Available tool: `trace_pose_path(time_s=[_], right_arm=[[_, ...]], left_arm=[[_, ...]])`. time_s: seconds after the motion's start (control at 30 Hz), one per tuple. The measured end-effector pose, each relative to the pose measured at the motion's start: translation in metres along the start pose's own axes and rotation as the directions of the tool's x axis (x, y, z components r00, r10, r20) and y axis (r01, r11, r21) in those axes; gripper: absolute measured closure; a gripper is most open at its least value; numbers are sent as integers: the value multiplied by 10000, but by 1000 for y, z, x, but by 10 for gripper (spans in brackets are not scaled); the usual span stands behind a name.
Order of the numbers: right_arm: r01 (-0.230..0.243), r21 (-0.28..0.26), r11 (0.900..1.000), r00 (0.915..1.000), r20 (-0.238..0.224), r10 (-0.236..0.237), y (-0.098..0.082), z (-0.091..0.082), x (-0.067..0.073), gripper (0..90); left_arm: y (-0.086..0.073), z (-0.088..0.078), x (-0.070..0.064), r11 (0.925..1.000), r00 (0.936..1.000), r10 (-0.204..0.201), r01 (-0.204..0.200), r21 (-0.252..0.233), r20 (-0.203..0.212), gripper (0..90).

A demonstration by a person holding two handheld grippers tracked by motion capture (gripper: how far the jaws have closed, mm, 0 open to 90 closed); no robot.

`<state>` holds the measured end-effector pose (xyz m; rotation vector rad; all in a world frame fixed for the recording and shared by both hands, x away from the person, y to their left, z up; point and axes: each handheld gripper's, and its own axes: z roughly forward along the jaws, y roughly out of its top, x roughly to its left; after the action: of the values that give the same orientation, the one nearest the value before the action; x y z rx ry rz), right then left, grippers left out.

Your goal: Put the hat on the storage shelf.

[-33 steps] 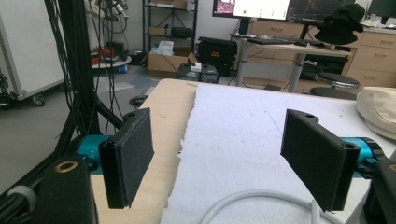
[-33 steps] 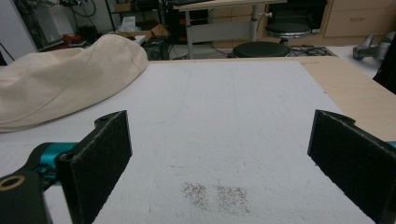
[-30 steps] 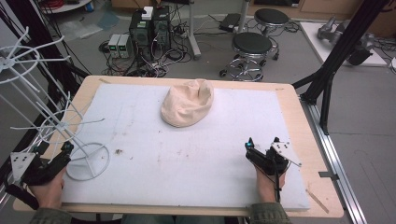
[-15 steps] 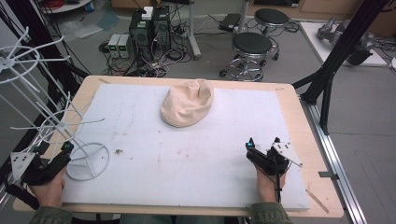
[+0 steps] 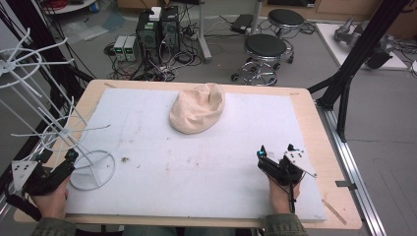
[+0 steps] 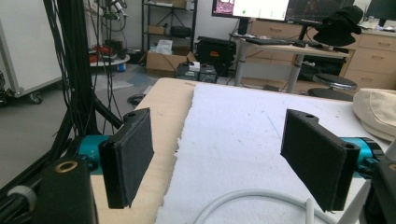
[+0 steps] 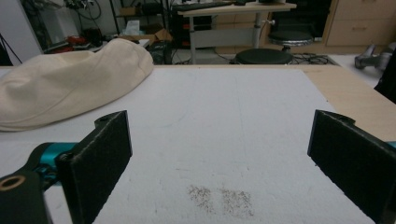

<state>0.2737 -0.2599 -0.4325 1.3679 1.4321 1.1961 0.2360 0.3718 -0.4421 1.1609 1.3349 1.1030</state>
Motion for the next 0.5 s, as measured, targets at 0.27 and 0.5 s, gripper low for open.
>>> trace_pose_path(time_s=[0.27,0.5], right_arm=[[-252,-171,9995,9994,-254,248,25,-5,5,53],[-162,-604,9980,9956,-931,106,57,6,18,52]], left_arm=[[0,-1,-4,9998,9998,-186,186,-46,-46,253],[0,-1,-2,9998,9987,-129,121,-164,-500,253]])
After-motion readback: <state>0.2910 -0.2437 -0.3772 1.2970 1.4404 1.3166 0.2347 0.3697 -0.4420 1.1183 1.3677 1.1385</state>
